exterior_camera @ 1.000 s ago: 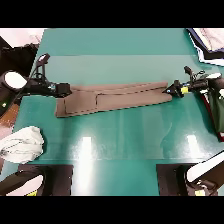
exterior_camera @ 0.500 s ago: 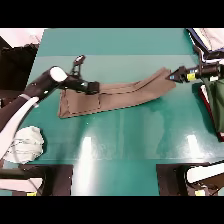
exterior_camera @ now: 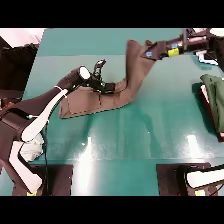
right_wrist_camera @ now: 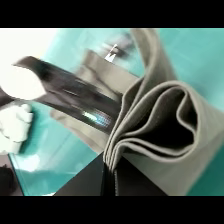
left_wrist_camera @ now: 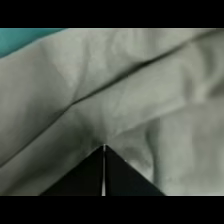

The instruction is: Fold the shirts.

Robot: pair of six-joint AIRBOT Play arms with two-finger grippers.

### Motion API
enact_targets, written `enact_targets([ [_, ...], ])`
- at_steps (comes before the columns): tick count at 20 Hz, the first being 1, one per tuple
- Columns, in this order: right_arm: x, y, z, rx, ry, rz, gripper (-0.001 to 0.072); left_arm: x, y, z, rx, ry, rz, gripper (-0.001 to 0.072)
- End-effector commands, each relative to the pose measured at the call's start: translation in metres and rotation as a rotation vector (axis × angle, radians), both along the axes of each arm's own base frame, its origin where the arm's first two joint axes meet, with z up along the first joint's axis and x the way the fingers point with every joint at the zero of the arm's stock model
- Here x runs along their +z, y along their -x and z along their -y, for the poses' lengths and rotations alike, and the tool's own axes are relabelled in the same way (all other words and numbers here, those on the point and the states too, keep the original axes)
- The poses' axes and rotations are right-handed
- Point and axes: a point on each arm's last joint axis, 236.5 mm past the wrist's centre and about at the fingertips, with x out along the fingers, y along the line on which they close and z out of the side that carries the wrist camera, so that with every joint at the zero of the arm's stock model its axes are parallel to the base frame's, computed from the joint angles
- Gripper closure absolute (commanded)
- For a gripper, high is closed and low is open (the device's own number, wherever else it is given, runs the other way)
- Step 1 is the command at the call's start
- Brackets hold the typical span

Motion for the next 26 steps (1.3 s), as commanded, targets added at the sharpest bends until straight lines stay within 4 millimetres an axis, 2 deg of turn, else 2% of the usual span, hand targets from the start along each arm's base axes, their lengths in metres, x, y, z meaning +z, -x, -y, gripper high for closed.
enact_targets([
  [1,0.025,0.011,-0.042,0.047,-0.023,0.076,0.0695,-0.004,-0.006,0.002,-0.002,-0.008,0.011,0.0679],
  [4,0.025,0.015,-0.053,0.063,-0.028,0.078,0.0695,0.011,-0.009,-0.003,-0.028,-0.012,0.010,0.0679],
  [6,0.025,0.018,-0.059,0.073,-0.030,0.079,0.0695,0.028,-0.014,-0.017,-0.068,-0.055,0.027,0.0679],
  [8,0.027,0.018,-0.066,0.075,-0.037,0.089,0.0695,0.050,-0.024,-0.039,-0.099,-0.125,0.060,0.0679],
  [11,0.030,0.021,-0.082,0.079,-0.051,0.109,0.0696,0.099,-0.046,-0.088,-0.099,-0.237,0.133,0.0680],
  [13,0.027,0.026,-0.099,0.103,-0.057,0.113,0.0696,0.141,-0.061,-0.126,-0.032,-0.264,0.213,0.0679],
  [15,0.018,0.030,-0.116,0.126,-0.059,0.100,0.0696,0.186,-0.068,-0.175,0.061,-0.310,0.300,0.0679],
  [18,0.001,0.034,-0.151,0.150,-0.070,0.094,0.0695,0.253,-0.061,-0.246,0.196,-0.376,0.413,0.0679],
  [20,-0.011,0.038,-0.178,0.164,-0.079,0.102,0.0695,0.288,-0.049,-0.277,0.262,-0.383,0.463,0.0678],
  [23,-0.040,0.044,-0.224,0.180,-0.082,0.113,0.0694,0.319,-0.034,-0.303,0.322,-0.387,0.509,0.0678],
  [26,-0.063,0.061,-0.282,0.261,-0.089,0.154,0.0690,0.320,-0.028,-0.305,0.325,-0.386,0.505,0.0678],
])
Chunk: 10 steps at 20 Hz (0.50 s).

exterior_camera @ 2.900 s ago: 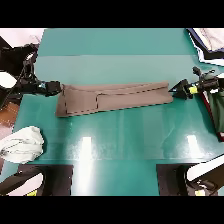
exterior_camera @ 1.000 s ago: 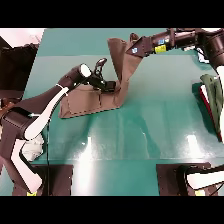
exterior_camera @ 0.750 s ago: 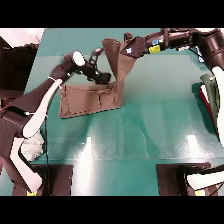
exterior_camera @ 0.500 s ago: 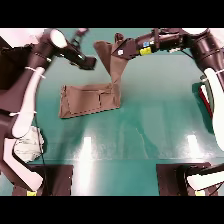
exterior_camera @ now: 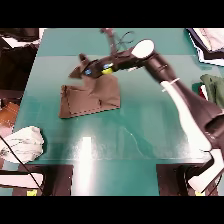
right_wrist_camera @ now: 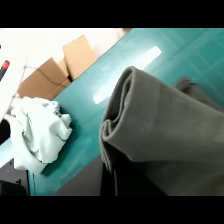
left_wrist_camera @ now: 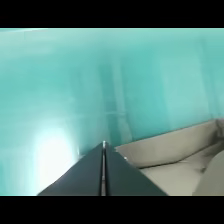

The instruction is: Fold the shirts.

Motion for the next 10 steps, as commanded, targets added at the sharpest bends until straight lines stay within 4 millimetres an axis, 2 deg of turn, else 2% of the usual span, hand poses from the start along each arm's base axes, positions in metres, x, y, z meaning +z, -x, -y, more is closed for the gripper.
enact_targets([
  [1,-0.026,0.014,-0.066,0.042,-0.027,0.050,0.0690,0.006,0.011,-0.013,0.024,-0.003,0.001,0.0678],
  [2,-0.038,0.023,-0.082,0.061,-0.024,0.046,0.0675,-0.003,0.013,-0.010,0.018,0.005,-0.025,0.0678],
  [3,-0.051,0.032,-0.092,0.077,-0.012,0.032,0.0480,-0.013,0.014,-0.010,0.015,0.005,-0.054,0.0679],
  [4,-0.066,0.037,-0.096,0.079,0.004,0.028,0.0200,-0.021,0.017,-0.010,0.013,0.004,-0.085,0.0678],
  [5,-0.074,0.037,-0.094,0.064,0.016,0.015,0.0014,-0.027,0.019,-0.009,0.011,0.002,-0.104,0.0678],
  [7,-0.077,0.026,-0.073,0.037,0.041,0.001,0.0014,-0.029,0.020,-0.009,0.006,-0.001,-0.108,0.0678],
  [10,-0.066,-0.005,-0.010,0.008,0.072,-0.056,0.0023,-0.029,0.021,-0.007,0.001,0.005,-0.114,0.0678],
])
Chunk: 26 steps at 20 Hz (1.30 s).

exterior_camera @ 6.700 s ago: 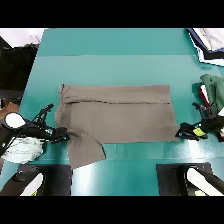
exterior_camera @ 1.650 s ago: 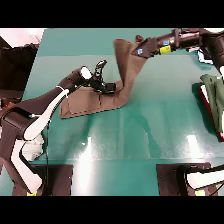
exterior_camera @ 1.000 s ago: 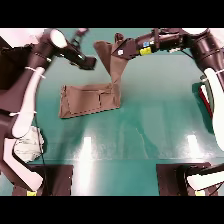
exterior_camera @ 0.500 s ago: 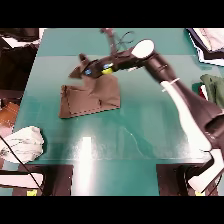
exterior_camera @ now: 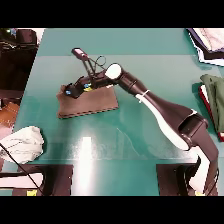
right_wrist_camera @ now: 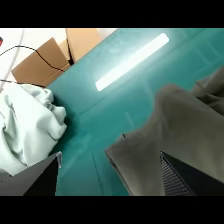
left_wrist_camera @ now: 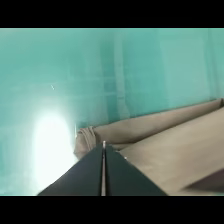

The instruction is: Fold the shirts.

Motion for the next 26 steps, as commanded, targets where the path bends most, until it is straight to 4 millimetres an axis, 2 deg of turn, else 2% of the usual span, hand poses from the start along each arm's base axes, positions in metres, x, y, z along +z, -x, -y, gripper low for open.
enact_targets([
  [1,-0.001,-0.032,0.067,-0.054,0.042,-0.066,0.0023,-0.004,0.003,0.003,-0.010,0.010,-0.016,0.0678],
  [3,-0.012,-0.061,0.122,-0.145,0.064,-0.146,0.0023,-0.003,0.003,0.005,-0.014,0.018,-0.015,0.0678],
  [4,-0.025,-0.072,0.154,-0.199,0.081,-0.224,0.0023,-0.003,0.003,0.006,-0.017,0.024,-0.015,0.0678],
  [6,-0.063,-0.079,0.209,-0.277,0.142,-0.375,0.0023,-0.001,0.003,0.012,-0.030,0.046,-0.014,0.0678],
  [8,-0.095,-0.077,0.248,-0.324,0.174,-0.475,0.0022,0.001,0.002,0.018,-0.042,0.070,-0.006,0.0678],
  [10,-0.116,-0.070,0.262,-0.353,0.183,-0.541,0.0022,0.004,0.001,0.022,-0.049,0.086,0.005,0.0678],
  [12,-0.130,-0.062,0.258,-0.352,0.198,-0.568,0.0022,0.004,0.001,0.023,-0.050,0.090,0.008,0.0678],
  [14,-0.138,-0.059,0.244,-0.334,0.207,-0.564,0.0022,0.005,0.000,0.023,-0.049,0.090,0.010,0.0678],
  [19,-0.157,-0.047,0.183,-0.194,0.233,-0.591,0.0022,0.002,0.003,0.023,-0.053,0.089,-0.006,0.0678],
  [21,-0.152,-0.049,0.150,-0.167,0.164,-0.599,0.0023,0.002,0.004,0.023,-0.054,0.088,-0.008,0.0678],
  [23,-0.150,-0.054,0.126,-0.164,0.133,-0.577,0.0096,0.002,0.004,0.023,-0.054,0.088,-0.009,0.0678],
  [26,-0.147,-0.053,0.105,-0.140,0.125,-0.536,0.0327,0.000,0.006,0.023,-0.058,0.086,-0.019,0.0678],
])
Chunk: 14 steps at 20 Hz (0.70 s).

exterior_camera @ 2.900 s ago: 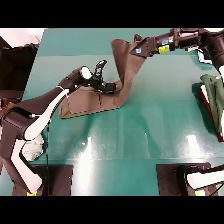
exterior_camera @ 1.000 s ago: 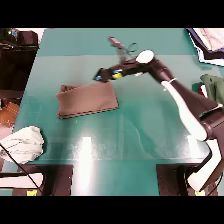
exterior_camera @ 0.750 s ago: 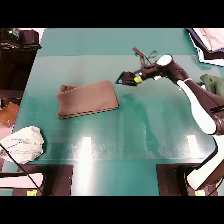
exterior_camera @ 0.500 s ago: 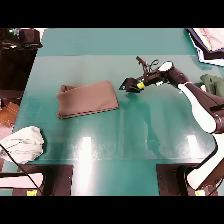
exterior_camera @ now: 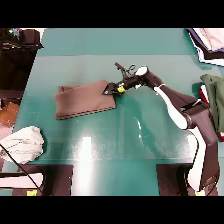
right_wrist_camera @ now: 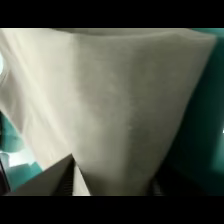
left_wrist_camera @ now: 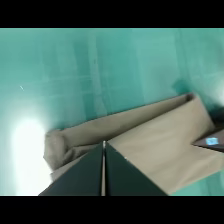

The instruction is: Fold the shirts.

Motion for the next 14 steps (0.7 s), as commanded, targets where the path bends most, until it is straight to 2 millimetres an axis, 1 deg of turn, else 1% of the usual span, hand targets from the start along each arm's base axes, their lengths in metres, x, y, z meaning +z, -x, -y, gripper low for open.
enact_targets([
  [1,0.009,0.000,-0.028,0.019,-0.038,0.035,0.0501,-0.001,0.002,0.000,-0.010,-0.007,-0.008,0.0678],
  [2,0.013,-0.003,-0.029,0.028,-0.036,0.063,0.0695,-0.002,0.003,0.000,-0.017,-0.013,-0.008,0.0678],
  [4,0.031,-0.013,-0.025,0.042,-0.056,0.113,0.0692,-0.002,0.003,0.001,-0.019,-0.011,-0.009,0.0678],
  [5,0.042,-0.019,-0.018,0.047,-0.066,0.128,0.0693,-0.002,0.003,0.001,-0.019,-0.011,-0.010,0.0678],
  [6,0.055,-0.025,-0.007,0.051,-0.076,0.141,0.0694,-0.003,0.004,0.001,-0.021,-0.011,-0.016,0.0678],
  [7,0.068,-0.033,0.009,0.041,-0.081,0.153,0.0694,-0.004,0.006,0.001,-0.024,-0.010,-0.024,0.0678],
  [8,0.082,-0.045,0.032,0.006,-0.081,0.169,0.0694,-0.005,0.008,0.003,-0.029,-0.007,-0.033,0.0678],
  [9,0.093,-0.056,0.060,-0.042,-0.061,0.188,0.0694,-0.006,0.009,0.004,-0.033,-0.004,-0.040,0.0678],
  [10,0.101,-0.068,0.094,-0.095,-0.025,0.208,0.0694,-0.006,0.010,0.006,-0.038,0.003,-0.043,0.0678],
  [12,0.115,-0.085,0.182,-0.228,0.101,0.240,0.0695,-0.005,0.014,0.015,-0.064,0.036,-0.054,0.0678],
  [13,0.124,-0.090,0.225,-0.290,0.158,0.260,0.0694,-0.003,0.016,0.023,-0.087,0.059,-0.055,0.0678],
  [14,0.135,-0.093,0.273,-0.364,0.218,0.288,0.0695,-0.001,0.018,0.029,-0.103,0.086,-0.053,0.0678],
])
